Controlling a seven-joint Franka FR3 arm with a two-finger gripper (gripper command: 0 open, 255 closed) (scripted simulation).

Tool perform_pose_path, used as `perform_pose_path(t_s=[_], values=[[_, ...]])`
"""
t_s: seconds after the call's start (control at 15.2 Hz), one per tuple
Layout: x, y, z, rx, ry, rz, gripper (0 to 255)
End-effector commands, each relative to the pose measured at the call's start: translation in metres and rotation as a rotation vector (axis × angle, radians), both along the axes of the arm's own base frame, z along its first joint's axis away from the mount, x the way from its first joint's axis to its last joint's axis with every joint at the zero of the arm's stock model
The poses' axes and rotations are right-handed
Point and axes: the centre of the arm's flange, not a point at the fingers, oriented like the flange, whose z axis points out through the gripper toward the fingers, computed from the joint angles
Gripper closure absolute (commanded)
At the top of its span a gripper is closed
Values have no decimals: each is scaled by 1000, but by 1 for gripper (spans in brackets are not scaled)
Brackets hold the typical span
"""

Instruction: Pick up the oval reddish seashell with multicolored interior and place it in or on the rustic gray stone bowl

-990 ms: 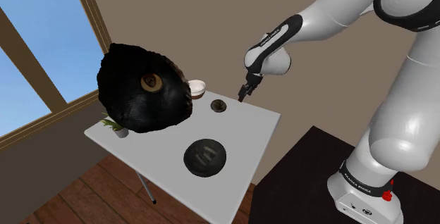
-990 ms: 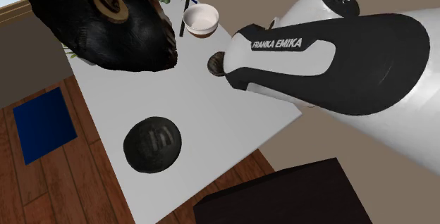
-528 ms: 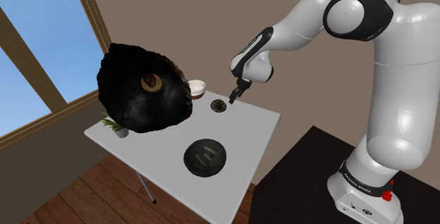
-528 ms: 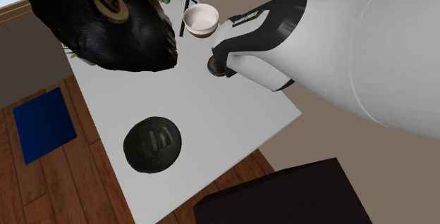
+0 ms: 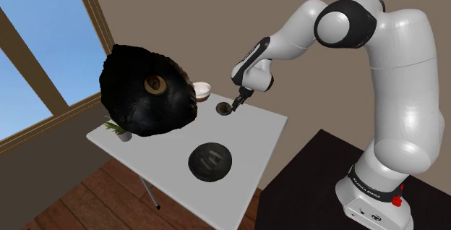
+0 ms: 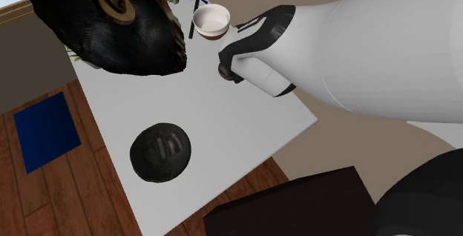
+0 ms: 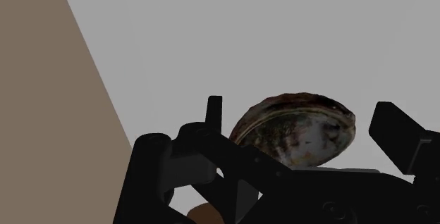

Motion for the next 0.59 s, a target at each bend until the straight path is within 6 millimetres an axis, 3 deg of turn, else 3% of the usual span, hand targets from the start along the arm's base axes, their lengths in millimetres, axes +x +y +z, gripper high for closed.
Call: perform_pose_path(t_s=[0.0, 0.46, 0.53], values=[[2, 2, -6, 0, 0, 0, 0], [2, 2, -5, 0, 0, 0, 0], [2, 2, -5, 0, 0, 0, 255]])
